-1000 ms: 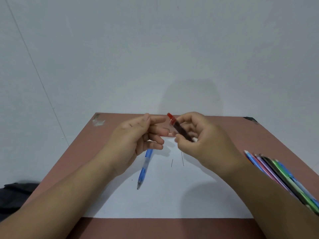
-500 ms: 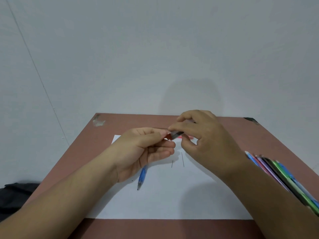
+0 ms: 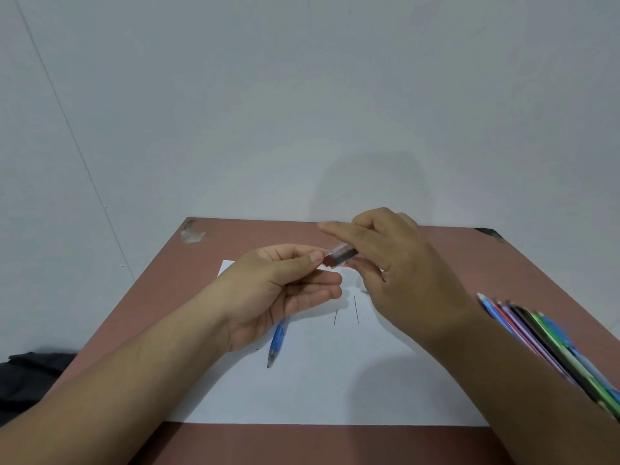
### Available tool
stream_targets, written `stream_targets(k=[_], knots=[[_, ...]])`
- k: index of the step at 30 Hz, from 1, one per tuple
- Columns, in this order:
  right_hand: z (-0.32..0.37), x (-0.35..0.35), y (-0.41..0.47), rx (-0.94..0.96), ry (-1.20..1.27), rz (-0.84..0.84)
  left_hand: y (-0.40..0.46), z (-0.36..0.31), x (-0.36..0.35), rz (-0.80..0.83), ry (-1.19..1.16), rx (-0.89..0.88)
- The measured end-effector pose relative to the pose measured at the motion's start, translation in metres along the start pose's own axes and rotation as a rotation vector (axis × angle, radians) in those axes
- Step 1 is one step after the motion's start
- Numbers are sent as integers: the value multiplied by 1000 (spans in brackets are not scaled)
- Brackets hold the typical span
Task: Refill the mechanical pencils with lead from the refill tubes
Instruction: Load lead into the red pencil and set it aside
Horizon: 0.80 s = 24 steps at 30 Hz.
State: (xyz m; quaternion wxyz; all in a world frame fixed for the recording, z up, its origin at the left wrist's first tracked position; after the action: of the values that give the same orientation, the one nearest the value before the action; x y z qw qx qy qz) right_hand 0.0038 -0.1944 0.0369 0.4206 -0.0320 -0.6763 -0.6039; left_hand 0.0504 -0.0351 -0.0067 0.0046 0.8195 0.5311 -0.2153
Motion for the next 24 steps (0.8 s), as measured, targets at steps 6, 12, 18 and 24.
stream_targets(k=[6, 12, 18, 24], knots=[[1, -1, 0, -28, -19, 33, 0, 1, 1, 2, 4, 4], [-5, 1, 1, -70, -42, 40, 2, 0, 0, -7, -47, 45], [-3, 4, 2, -89, -16, 23, 2, 0, 0, 12, -97, 83], [-4, 3, 3, -187, 81, 84, 2, -2, -1, 23, -132, 105]])
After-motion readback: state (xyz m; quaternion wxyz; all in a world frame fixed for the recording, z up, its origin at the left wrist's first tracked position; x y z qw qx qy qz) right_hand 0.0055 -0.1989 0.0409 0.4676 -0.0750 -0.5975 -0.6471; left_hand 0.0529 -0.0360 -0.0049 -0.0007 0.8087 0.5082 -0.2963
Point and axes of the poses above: each hand's wrist, its own y-axis towards the middle knuckle, its own x-axis out of the back of the hand, z = x × y, the point moved 5 cm from there along y, towards the middle knuckle, and after that the axes turned 4 degrees about -z, right-handed, at the moved point
